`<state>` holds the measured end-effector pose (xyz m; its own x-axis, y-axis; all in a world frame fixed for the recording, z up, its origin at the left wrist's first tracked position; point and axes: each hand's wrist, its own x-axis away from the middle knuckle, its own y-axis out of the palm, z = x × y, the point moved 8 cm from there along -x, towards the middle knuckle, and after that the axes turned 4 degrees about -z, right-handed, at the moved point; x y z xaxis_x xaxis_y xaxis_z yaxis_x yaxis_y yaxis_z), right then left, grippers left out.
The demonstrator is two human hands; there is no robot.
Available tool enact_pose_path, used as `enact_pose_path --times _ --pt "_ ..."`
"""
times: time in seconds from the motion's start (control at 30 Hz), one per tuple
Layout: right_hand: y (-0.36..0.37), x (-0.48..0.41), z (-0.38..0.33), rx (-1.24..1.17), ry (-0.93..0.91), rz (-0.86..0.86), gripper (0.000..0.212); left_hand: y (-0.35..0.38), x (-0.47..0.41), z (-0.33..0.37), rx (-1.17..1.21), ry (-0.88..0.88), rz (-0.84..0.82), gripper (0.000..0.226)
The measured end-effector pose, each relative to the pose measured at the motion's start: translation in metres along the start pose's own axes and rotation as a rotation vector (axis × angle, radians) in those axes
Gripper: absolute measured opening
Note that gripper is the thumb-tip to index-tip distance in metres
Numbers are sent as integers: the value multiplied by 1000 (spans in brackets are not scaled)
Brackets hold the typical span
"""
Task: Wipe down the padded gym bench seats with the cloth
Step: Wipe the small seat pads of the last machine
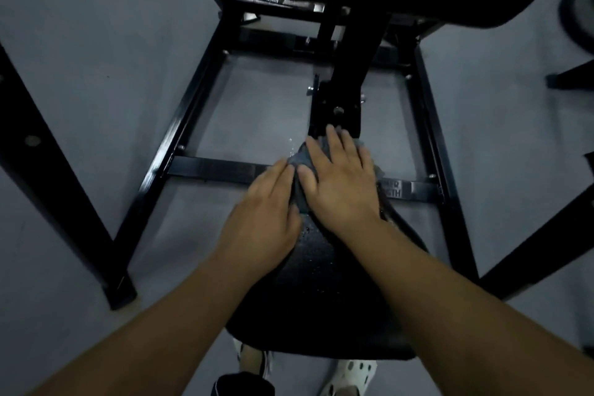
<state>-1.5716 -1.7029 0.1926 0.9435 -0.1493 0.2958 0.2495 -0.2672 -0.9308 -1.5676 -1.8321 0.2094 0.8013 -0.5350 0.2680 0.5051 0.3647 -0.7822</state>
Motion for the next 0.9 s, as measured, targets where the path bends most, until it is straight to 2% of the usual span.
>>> enact_pose_path --times 0.1,0.2,0.3,0.37,0.4,0.47,0.5,0.57,0.67,0.73,0.8,0.9 --pt "8 10 -25 1 -122 -42 61 4 8 -12 45 -48 2 64" --pt "7 49 4 -18 -196 -125 58 3 18 -14 25 -19 -34 65" --pt "-1 15 46 -117 84 -74 60 4 24 -14 27 -26 -48 64" --pt "-5 -9 31 -152 213 -30 69 5 26 -15 23 -25 -43 62" --pt "-3 -7 14 -111 184 -24 72 6 28 -15 21 -21 -46 60" --pt "10 34 -16 -41 -22 -77 66 9 31 -15 12 -15 -68 61" --pt "16 67 -18 -38 -101 -106 64 10 33 -14 1 -9 -72 62" --pt "18 117 9 -40 -124 -130 65 9 36 -12 -45 16 -60 61" --pt "11 109 61 -66 106 -62 69 12 43 -11 -90 34 -61 59" --pt "9 94 54 -117 274 -13 66 15 44 -11 -95 36 -52 59" --pt "18 114 20 -70 167 10 61 17 46 -12 -114 38 -43 60" --pt "30 188 6 -18 -75 -82 57 18 46 -12 -123 43 -50 61"
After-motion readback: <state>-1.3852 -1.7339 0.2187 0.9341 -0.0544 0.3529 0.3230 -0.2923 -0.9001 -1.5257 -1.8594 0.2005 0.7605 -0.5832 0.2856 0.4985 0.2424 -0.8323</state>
